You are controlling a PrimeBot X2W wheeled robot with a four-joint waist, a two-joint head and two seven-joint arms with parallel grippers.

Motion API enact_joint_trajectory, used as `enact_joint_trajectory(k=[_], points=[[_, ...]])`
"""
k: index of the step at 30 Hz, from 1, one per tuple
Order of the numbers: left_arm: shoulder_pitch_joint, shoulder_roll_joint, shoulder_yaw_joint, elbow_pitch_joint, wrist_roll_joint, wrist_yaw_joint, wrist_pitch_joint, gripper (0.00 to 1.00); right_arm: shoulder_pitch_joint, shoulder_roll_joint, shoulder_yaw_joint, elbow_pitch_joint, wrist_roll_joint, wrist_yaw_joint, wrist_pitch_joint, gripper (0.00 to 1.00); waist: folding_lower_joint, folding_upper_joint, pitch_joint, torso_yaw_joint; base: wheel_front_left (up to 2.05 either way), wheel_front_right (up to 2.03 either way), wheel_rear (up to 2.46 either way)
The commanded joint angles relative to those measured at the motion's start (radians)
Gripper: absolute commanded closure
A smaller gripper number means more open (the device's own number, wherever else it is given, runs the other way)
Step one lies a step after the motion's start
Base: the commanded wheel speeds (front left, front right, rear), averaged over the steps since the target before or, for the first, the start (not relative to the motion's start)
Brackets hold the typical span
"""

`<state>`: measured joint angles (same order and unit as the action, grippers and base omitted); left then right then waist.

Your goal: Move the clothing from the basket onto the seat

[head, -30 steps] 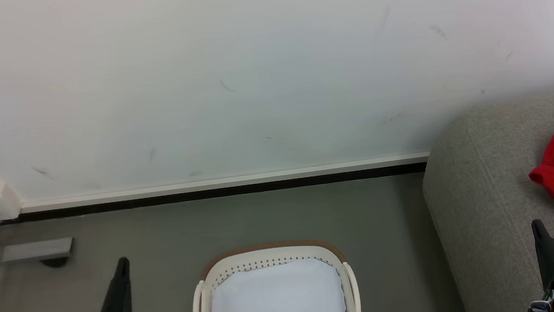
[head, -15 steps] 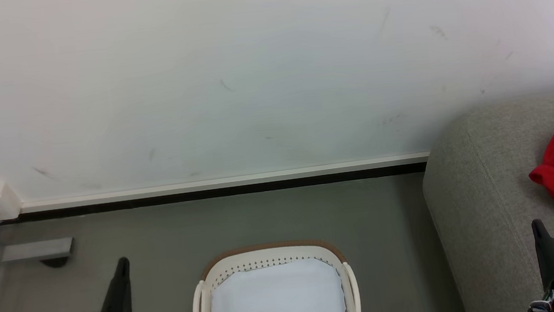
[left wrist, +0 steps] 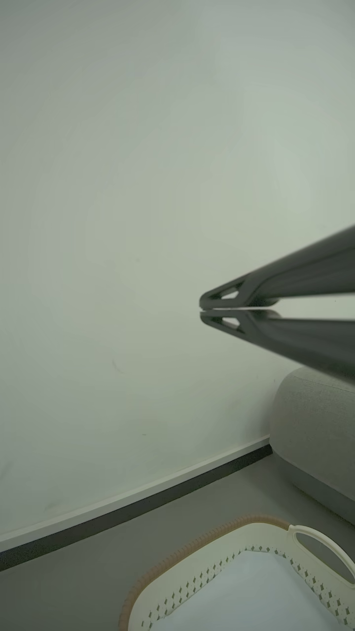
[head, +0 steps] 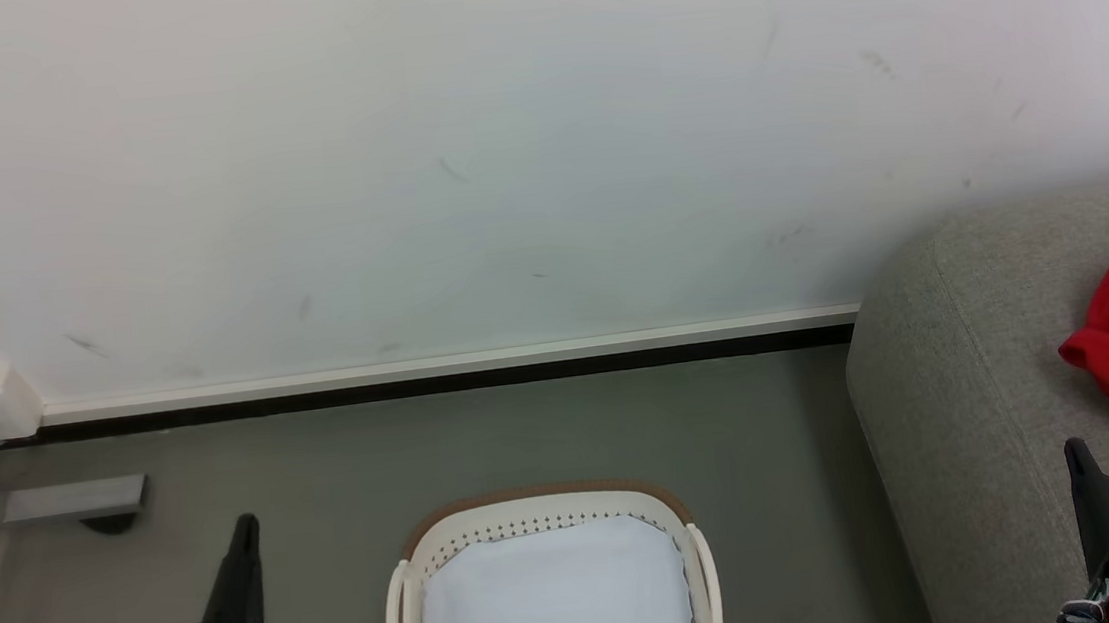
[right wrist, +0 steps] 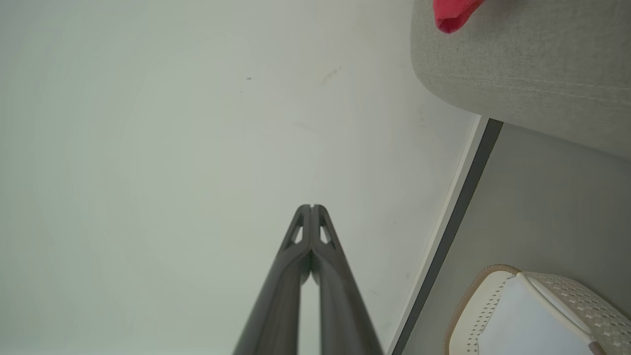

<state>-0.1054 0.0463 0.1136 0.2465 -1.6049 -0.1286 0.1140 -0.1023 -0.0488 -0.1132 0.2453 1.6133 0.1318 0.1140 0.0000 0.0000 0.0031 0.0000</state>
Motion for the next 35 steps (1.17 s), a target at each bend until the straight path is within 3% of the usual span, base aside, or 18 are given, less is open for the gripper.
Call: enact_joint_trajectory(k=[1, 35], points=[[-0.009, 0.007, 0.002, -0.003, -0.015, -0.005, 0.004, 1.0, -0.012, -0.004, -0.004, -0.004, -0.001, -0.002, 0.004, 1.0, 0.0, 0.0, 0.0, 0.0, 0.0, 0.0, 0.0], [-0.009, 0.007, 0.001, -0.003, -0.015, -0.005, 0.004, 1.0, -0.012, -0.004, -0.005, -0.004, -0.002, -0.002, 0.004, 1.0, 0.0, 0.0, 0.0, 0.0, 0.0, 0.0, 0.0]])
